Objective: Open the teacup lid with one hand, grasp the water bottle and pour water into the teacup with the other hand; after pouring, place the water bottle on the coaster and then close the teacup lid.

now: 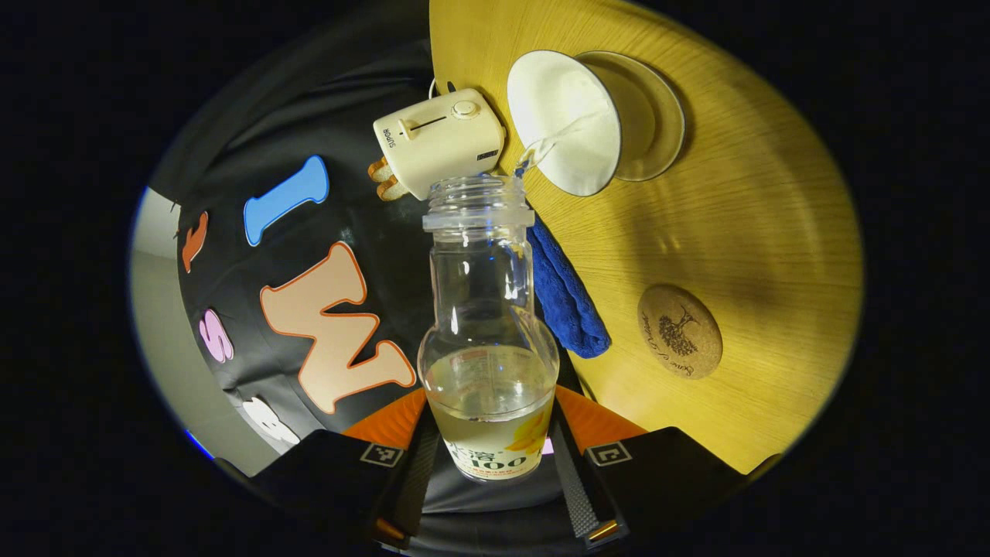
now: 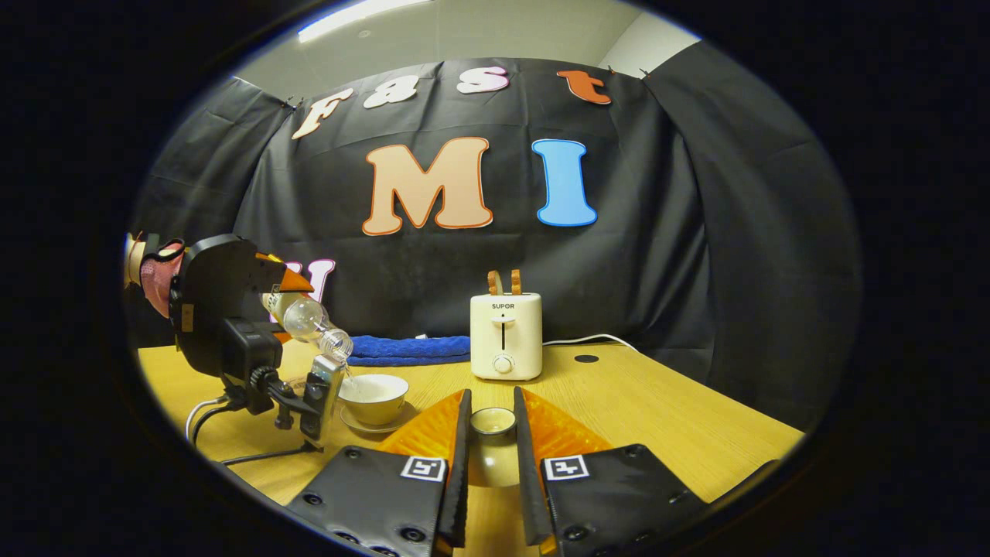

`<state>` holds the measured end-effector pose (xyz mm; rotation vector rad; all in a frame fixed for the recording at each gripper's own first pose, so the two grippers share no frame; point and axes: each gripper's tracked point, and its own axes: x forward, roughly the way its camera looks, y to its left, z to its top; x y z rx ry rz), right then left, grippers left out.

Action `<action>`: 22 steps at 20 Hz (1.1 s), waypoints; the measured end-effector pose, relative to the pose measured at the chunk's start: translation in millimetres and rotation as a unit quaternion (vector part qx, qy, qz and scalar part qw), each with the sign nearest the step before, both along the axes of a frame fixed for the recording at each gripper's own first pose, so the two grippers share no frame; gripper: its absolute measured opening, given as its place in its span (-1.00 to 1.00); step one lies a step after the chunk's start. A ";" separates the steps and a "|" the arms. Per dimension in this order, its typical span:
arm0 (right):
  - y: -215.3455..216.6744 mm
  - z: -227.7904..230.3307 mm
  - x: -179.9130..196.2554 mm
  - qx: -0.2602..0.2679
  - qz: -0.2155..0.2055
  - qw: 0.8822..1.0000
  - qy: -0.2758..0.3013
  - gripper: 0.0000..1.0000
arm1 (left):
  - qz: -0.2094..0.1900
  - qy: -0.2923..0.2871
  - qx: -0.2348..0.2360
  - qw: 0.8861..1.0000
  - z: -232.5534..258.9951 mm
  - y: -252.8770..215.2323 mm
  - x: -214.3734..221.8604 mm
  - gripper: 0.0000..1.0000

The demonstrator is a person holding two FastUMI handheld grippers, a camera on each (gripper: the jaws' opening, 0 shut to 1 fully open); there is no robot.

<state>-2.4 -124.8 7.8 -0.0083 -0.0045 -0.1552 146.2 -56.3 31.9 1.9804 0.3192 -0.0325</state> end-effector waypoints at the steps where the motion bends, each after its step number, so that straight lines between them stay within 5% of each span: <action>1: -0.1 -0.8 -0.2 0.000 0.000 1.000 0.000 -0.36 | -0.001 -0.001 0.004 1.000 1.3 -0.5 0.1 0.41; 11: -0.1 -0.4 -0.2 0.000 0.000 1.000 0.000 -0.37 | -0.012 -0.001 0.020 1.000 11.0 -7.4 1.4 0.41; 18: -0.4 -0.1 -0.2 0.000 0.000 1.000 0.000 -0.37 | 0.016 0.037 -0.176 0.984 -33.6 -2.0 -5.4 0.40; 20: -0.3 -0.6 0.5 0.000 -0.001 1.000 0.000 -0.36 | 0.027 0.039 -0.270 0.962 -44.0 -3.0 -10.5 0.35; 22: -1.6 0.1 1.0 0.000 -0.005 1.000 0.000 -0.36 | 0.046 0.035 -0.368 0.928 -50.2 -1.6 -15.4 0.40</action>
